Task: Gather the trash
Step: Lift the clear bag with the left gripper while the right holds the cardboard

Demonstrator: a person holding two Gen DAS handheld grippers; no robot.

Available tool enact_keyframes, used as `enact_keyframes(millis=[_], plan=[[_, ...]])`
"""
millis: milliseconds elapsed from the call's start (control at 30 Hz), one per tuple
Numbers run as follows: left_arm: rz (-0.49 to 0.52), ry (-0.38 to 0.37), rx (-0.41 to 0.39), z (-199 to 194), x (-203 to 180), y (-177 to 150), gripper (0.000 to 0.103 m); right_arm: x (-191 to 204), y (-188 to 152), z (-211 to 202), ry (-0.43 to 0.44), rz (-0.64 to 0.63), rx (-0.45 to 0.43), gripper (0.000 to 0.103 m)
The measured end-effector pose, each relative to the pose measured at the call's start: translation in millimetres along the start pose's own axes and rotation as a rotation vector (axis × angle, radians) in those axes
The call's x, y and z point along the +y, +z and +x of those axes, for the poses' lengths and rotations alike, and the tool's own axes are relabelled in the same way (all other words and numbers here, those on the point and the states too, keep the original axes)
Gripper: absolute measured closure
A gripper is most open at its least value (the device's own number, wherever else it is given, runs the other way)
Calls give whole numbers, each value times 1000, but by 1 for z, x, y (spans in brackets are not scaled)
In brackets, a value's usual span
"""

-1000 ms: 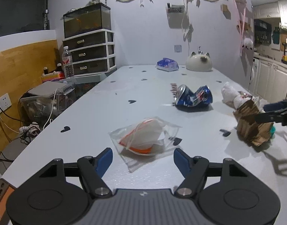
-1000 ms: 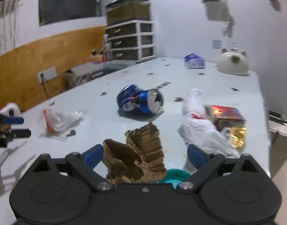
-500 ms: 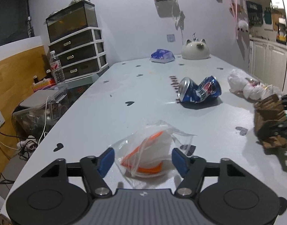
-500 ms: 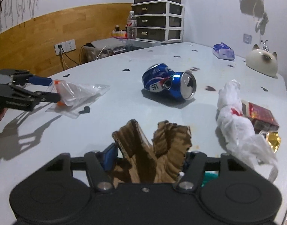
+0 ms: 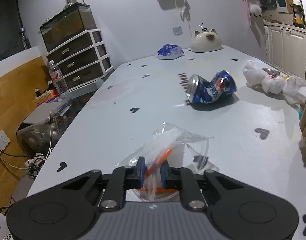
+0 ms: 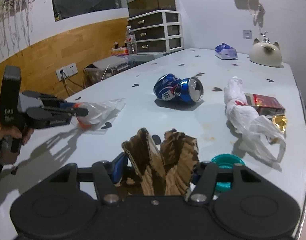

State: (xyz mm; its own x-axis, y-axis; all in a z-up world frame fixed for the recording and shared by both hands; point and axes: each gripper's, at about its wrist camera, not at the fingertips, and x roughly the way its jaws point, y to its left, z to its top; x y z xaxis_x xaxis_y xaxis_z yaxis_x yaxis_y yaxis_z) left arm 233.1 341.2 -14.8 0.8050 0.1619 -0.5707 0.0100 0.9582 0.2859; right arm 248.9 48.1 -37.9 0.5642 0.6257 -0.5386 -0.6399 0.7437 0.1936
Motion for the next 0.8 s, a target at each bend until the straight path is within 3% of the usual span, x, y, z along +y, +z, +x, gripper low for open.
enact_keyframes(millis=[333,800], plan=[[-154,-29,-47,-45,-16,-9,97,6,-15,-20,-36,64,-13,44],[-429,-301,-127,-125,-70,-38,98,17,-37,-65,-65,122,-57,45]])
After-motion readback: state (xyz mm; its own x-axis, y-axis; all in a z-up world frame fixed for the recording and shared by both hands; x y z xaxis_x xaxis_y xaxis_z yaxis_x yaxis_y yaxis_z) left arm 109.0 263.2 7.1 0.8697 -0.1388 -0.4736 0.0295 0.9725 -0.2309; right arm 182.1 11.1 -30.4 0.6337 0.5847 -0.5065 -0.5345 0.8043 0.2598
